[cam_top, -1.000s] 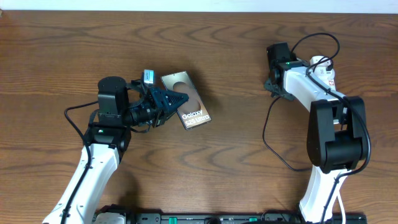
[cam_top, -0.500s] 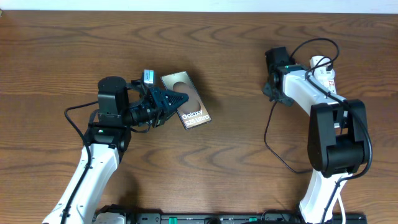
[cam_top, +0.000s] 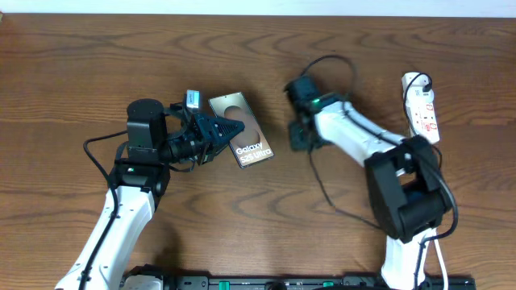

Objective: Plug charger to phone and switch on socket
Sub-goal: 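Carry the cable plug left toward the phone's bottom edge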

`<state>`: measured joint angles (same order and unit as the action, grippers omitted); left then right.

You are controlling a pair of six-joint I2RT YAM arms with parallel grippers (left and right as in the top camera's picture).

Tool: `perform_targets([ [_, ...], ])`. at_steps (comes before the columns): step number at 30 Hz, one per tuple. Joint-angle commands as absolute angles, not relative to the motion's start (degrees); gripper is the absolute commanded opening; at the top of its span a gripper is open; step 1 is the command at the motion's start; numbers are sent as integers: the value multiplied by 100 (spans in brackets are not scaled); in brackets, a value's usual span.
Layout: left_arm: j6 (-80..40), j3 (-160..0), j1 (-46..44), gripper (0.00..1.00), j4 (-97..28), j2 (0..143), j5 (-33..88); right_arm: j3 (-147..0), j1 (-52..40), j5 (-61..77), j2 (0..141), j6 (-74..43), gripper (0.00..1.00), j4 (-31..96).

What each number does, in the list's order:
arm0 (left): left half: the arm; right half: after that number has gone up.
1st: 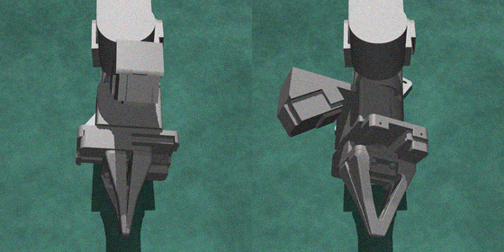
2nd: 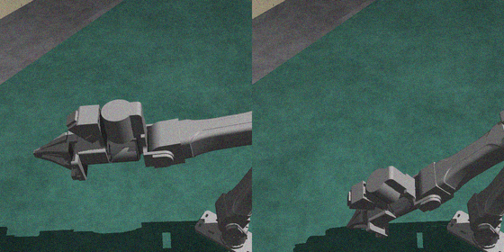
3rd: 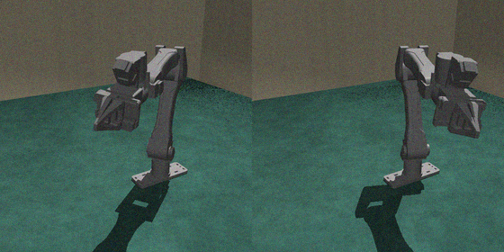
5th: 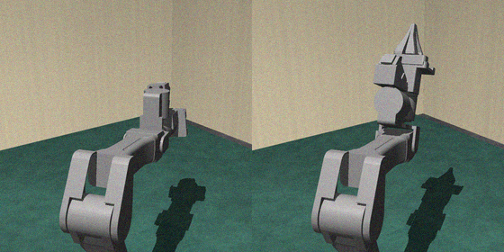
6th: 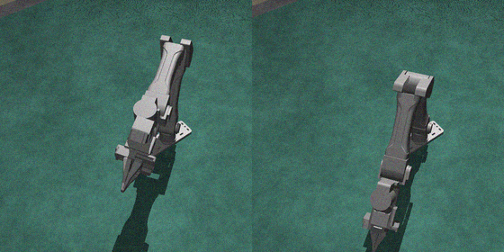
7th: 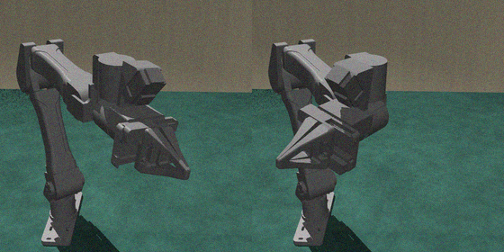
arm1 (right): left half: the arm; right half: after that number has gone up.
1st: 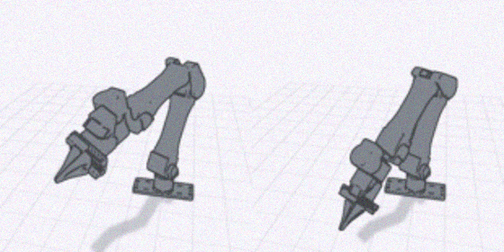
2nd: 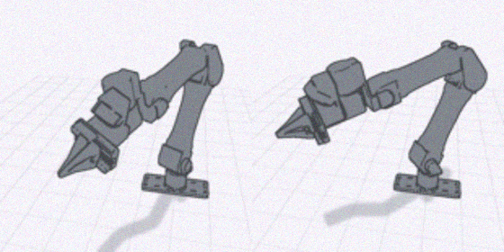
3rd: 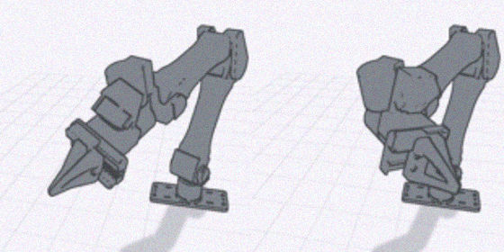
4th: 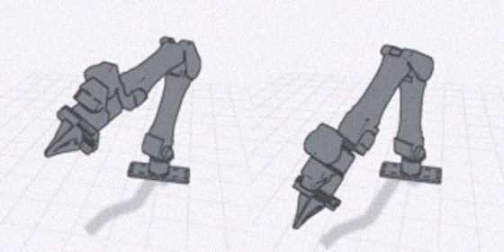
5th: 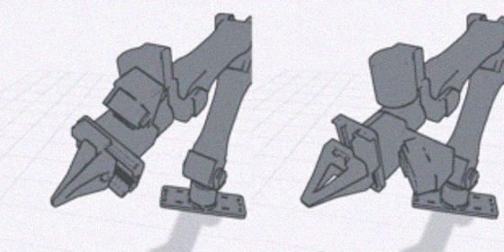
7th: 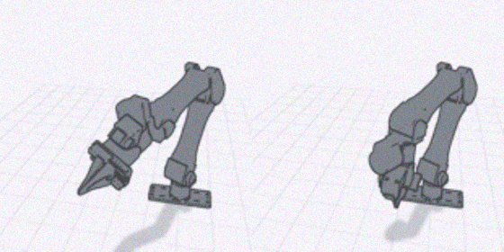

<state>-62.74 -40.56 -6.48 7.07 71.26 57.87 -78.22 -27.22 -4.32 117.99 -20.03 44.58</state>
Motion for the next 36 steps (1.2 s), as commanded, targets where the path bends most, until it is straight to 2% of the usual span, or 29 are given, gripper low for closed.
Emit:
perform_targets([
  [1, -5957, -4145, -650, 7, 757, 7074, 5846, -7314, -3232, 443, 12503, -1949, 15, 4772],
  [2, -5959, -4145, -650, 7, 757, 7074, 5846, -7336, -3273, 325, 12501, -1953, 22, 4759],
  [4, -5957, -4145, -650, 7, 755, 7074, 5848, -7430, -3299, 128, 12501, -1975, 50, 4764],
  [5, -5931, -4145, -650, 8, 753, 7074, 5848, -7485, -3280, 73, 12501, -1975, 56, 4764],
  [11, -5443, -4145, -565, 7, 567, 7074, 5848, -7717, -3052, 36, 12501, -2261, 67, 4445],
  [18, -5249, -4145, -134, 8, 73, 7074, 5852, -7714, -2882, 30, 12505, -2633, 68, 4032],
  [28, -5249, -4145, -93, 7, 21, 7074, 6097, -7470, -2897, 32, 12516, -2873, 57, 4278],
  [30, -5249, -4145, -93, 7, 21, 7074, 6097, -7336, -2897, 32, 12516, -2873, 52, 4097],
  [32, -5251, -4145, -93, 7, 16, 7074, 6108, -7185, -2891, 34, 12516, -2919, 36, 3820],
  [35, -5251, -4145, -93, 8, -1, 7074, 6156, -7144, -2862, 34, 12516, -2930, 6, 3686],
  [36, -5249, -4145, -93, 7, -1, 7074, 6189, -7148, -2851, 36, 12516, -2908, 1, 3662],
])
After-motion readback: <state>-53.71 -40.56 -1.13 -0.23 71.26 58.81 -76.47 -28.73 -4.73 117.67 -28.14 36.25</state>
